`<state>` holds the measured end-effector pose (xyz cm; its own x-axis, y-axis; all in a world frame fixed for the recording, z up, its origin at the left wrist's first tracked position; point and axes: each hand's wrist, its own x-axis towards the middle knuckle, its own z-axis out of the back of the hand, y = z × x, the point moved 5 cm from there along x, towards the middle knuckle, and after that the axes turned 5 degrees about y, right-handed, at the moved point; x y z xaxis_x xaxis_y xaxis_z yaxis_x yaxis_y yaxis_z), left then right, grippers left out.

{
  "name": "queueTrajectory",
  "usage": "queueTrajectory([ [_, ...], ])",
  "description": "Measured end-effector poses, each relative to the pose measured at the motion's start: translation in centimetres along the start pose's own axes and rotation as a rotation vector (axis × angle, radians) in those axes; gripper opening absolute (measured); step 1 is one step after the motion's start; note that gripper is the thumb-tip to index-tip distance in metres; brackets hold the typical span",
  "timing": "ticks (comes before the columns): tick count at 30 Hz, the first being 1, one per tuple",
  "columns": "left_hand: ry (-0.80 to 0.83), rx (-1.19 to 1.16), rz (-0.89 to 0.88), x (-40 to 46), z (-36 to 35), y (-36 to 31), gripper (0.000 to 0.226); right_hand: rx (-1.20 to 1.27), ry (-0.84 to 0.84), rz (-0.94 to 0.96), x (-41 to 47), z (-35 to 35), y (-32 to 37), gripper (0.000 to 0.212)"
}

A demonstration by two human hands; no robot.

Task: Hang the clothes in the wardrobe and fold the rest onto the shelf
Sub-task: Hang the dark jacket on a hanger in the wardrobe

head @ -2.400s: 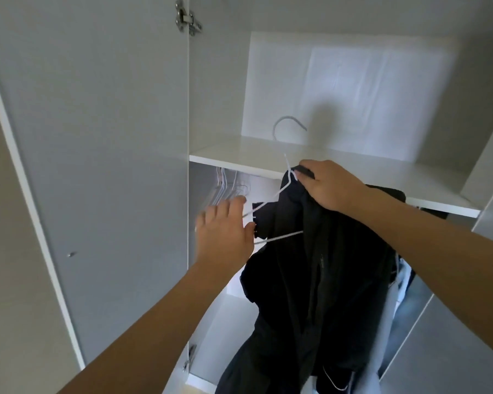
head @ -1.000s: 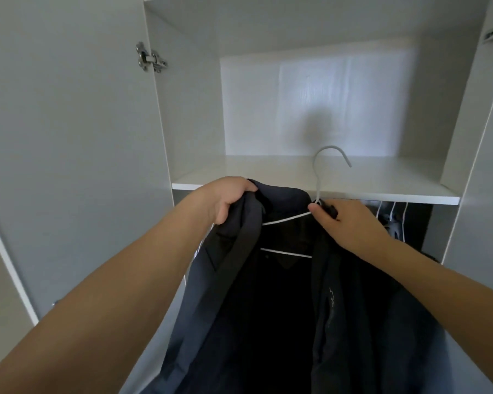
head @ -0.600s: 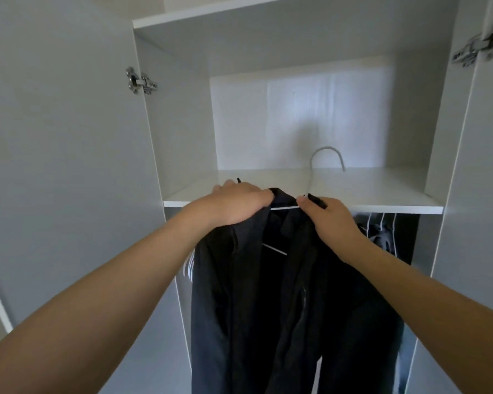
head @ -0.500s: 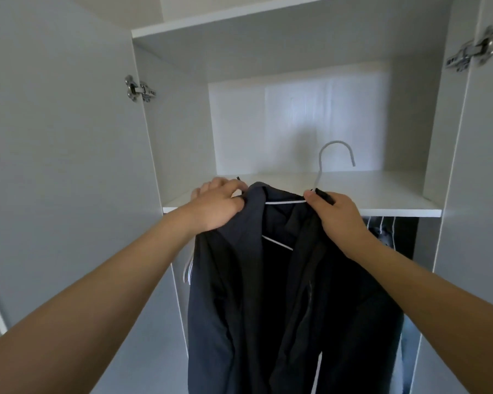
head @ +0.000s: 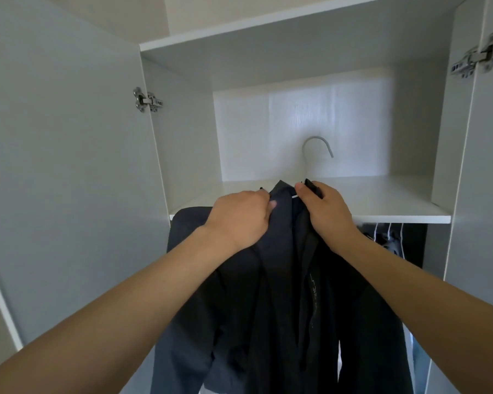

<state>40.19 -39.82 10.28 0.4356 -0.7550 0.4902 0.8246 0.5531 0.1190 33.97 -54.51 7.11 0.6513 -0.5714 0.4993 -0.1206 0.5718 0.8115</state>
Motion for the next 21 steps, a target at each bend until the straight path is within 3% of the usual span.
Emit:
queueTrajectory([
  [3, 0.082, -0.102, 0.020, 0.4, 0.2, -0.9, 0.025, 0.159, 0.067, 0.004, 0.2, -0.4, 0.4, 0.038],
  [6, 0.410, -0.698, 0.198, 0.2, 0.5, 0.3, 0.025, 0.257, 0.120, -0.010, -0.2, -0.6, -0.1, 0.030],
  [8, 0.511, -1.080, 0.314, -0.5, 0.8, 1.8, 0.025, 0.297, 0.144, -0.056, -0.5, -0.7, -1.1, 0.027],
  [9, 0.547, -1.145, 0.335, -1.0, 0.6, 2.6, 0.031, 0.319, 0.154, -0.081, -0.6, -0.9, -1.6, 0.025],
  [10, 0.569, -1.110, 0.343, -1.4, 0.4, 3.4, 0.034, 0.334, 0.169, -0.097, -0.7, -1.3, -1.9, 0.024],
  [13, 0.570, -0.698, 0.269, -2.5, -1.3, 4.0, 0.014, 0.339, 0.244, -0.076, -1.0, -3.3, -2.1, 0.023],
  [15, 0.510, -0.509, 0.237, -2.8, -2.9, 3.9, 0.022, 0.327, 0.290, -0.054, -1.2, -4.7, -1.9, 0.023],
  [18, 0.515, -0.521, 0.290, -4.4, -5.6, 3.8, 0.035, 0.211, 0.334, -0.053, -1.6, -5.8, -2.0, 0.027],
  [21, 0.596, -0.607, 0.461, -6.6, -8.5, 4.5, 0.043, 0.005, 0.317, -0.034, -1.6, -6.0, -2.8, 0.036],
])
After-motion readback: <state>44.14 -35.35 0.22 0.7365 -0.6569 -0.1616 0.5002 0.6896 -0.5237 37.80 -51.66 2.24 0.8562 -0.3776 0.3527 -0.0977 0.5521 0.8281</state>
